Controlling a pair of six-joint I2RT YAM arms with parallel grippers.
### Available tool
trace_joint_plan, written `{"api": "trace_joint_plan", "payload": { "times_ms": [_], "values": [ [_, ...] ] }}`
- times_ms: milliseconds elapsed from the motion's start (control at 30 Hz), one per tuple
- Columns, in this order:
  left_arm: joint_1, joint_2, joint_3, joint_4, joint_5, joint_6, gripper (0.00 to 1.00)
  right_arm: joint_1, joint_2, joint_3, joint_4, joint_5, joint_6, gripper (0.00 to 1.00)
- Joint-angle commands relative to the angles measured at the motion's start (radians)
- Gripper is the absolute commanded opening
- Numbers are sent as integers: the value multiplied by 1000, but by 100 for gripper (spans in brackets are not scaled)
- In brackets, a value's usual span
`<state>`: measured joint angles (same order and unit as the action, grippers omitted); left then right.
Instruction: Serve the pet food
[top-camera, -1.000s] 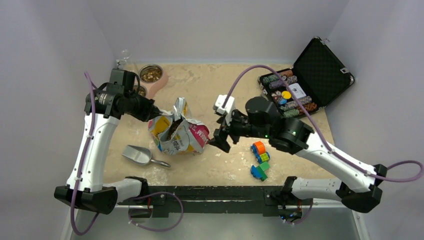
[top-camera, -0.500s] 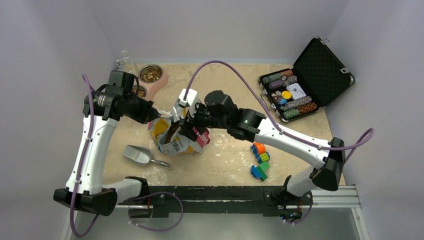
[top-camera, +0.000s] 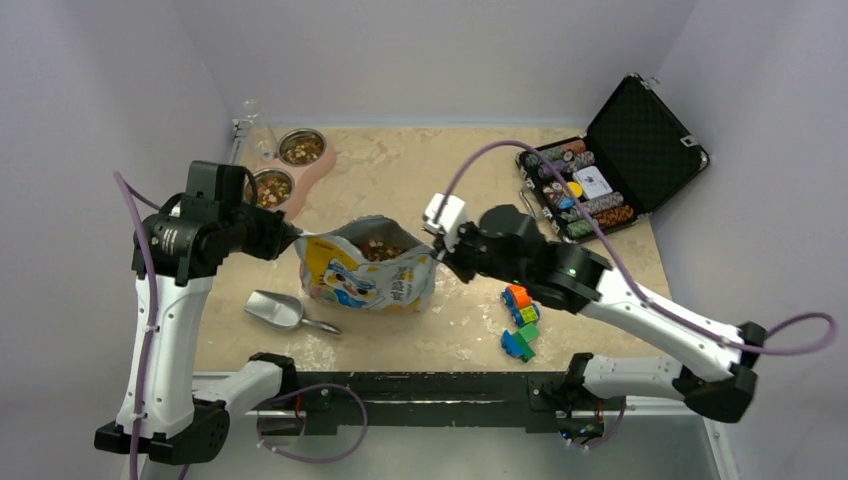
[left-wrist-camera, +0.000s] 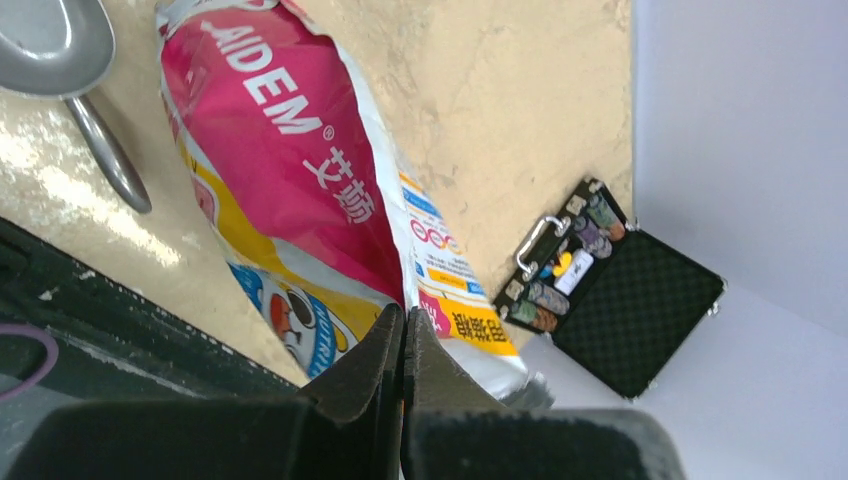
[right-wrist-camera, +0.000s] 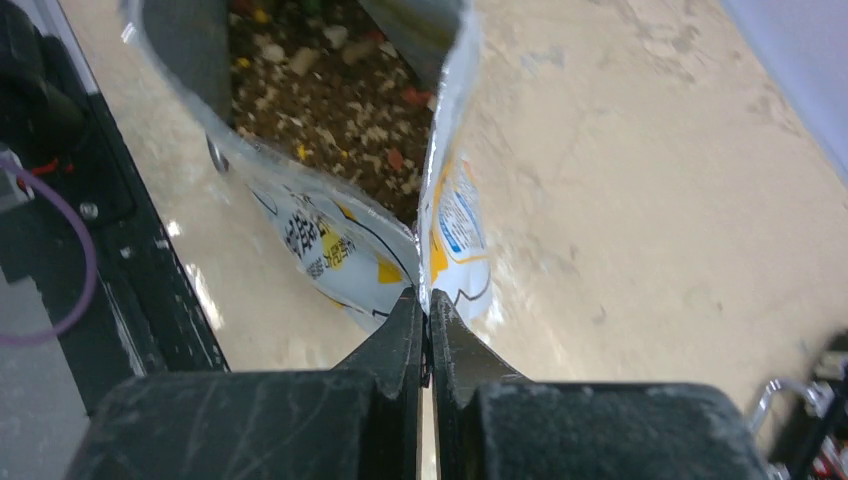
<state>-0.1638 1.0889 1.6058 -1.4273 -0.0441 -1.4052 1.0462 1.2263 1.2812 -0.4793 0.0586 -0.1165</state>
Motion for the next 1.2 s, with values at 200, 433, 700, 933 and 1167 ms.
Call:
{"api": "trace_joint_plan", "payload": {
  "times_ms": [200, 433, 700, 933, 1167],
  "values": [
    [7, -7, -21, 134, 39, -60, 0, -41, -449, -273, -80, 243, 24, 0],
    [9, 23, -12, 127, 204, 2, 0, -42, -437, -248, -63, 193, -4, 0],
    [-1, -131, -157, 131, 432, -104, 74, -41, -339, -149, -5, 105, -44, 0],
    [-106, -131, -188, 221, 455, -257, 99, -41, -323, -140, -1, 57, -60, 0],
    [-205, -80, -191, 212, 312, -448, 97, -41, -353, -151, -31, 53, -80, 0]
  ]
}}
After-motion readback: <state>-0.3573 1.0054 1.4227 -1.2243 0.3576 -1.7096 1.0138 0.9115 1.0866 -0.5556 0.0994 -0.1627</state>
